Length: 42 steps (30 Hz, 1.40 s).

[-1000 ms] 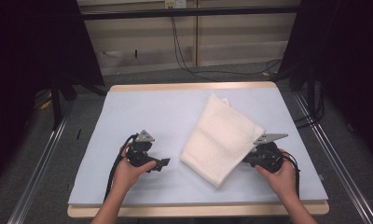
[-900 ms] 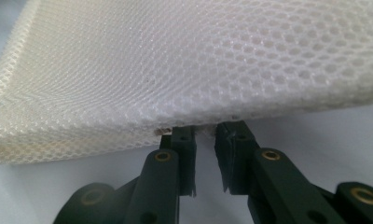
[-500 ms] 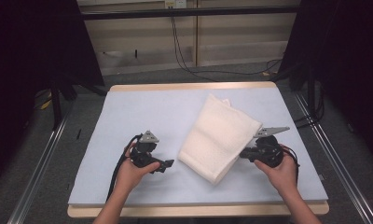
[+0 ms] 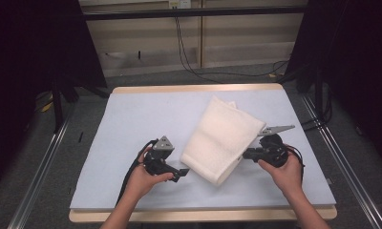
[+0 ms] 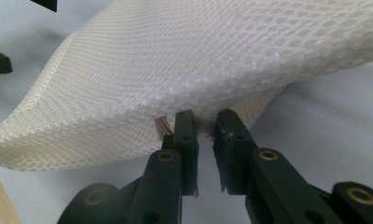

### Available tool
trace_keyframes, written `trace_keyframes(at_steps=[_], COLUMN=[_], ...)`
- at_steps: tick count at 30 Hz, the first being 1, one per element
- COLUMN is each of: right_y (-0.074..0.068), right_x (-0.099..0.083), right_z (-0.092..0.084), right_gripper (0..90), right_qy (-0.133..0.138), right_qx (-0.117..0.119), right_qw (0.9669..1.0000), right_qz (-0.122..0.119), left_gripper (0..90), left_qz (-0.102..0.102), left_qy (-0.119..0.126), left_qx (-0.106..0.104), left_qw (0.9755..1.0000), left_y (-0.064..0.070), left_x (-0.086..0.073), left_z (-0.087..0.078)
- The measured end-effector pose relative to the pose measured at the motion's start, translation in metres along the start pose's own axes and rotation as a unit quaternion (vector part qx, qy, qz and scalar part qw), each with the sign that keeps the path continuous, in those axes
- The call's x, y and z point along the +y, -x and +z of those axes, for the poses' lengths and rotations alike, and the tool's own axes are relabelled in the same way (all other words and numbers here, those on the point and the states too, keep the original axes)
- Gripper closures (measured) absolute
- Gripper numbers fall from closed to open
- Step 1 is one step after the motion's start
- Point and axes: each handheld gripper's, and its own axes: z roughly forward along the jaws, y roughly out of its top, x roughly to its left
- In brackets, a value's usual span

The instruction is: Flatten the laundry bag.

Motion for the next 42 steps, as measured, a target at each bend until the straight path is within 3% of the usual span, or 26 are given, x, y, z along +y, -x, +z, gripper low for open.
trace_keyframes(at_steps=[5, 8, 16, 20, 24, 27, 28, 31, 42], right_y=[0.0, 0.0, -0.001, -0.002, -0.001, 0.0, 0.0, -0.002, -0.008], right_x=[0.0, -0.001, 0.004, 0.009, 0.008, 0.007, 0.007, 0.009, 0.033], right_z=[0.001, 0.001, -0.002, -0.002, -0.001, -0.001, -0.001, -0.002, -0.004], right_gripper=[74.2, 73.9, 76.0, 70.6, 58.3, 65.1, 77.6, 82.6, 84.7], right_qy=[0.002, 0.012, 0.015, 0.011, 0.011, 0.015, 0.011, 0.012, 0.022], right_qx=[-0.004, -0.005, -0.002, -0.01, -0.028, -0.034, -0.033, -0.02, 0.003], right_qw=[1.0, 0.9999, 0.9999, 0.9999, 0.9995, 0.9993, 0.9994, 0.9997, 0.9997], right_qz=[0.004, 0.004, 0.005, 0.002, -0.001, -0.001, -0.005, -0.008, 0.01], left_gripper=[1.0, 1.4, 1.8, 1.9, 1.9, 1.9, 1.9, 2.0, 1.3], left_qz=[0.028, 0.028, 0.026, 0.025, 0.023, 0.024, 0.022, 0.025, 0.036], left_qy=[-0.003, -0.013, -0.009, -0.006, -0.008, -0.008, -0.007, -0.009, -0.003], left_qx=[-0.023, -0.024, -0.026, -0.029, -0.029, -0.031, -0.032, -0.031, -0.033], left_qw=[0.9993, 0.9992, 0.9993, 0.9993, 0.9993, 0.9992, 0.9992, 0.9992, 0.9988], left_y=[0.013, 0.014, 0.014, 0.014, 0.015, 0.014, 0.014, 0.014, 0.02], left_x=[0.007, 0.007, 0.007, 0.008, 0.007, 0.007, 0.007, 0.008, 0.013], left_z=[0.006, 0.007, 0.009, 0.009, 0.01, 0.011, 0.011, 0.011, 0.015])
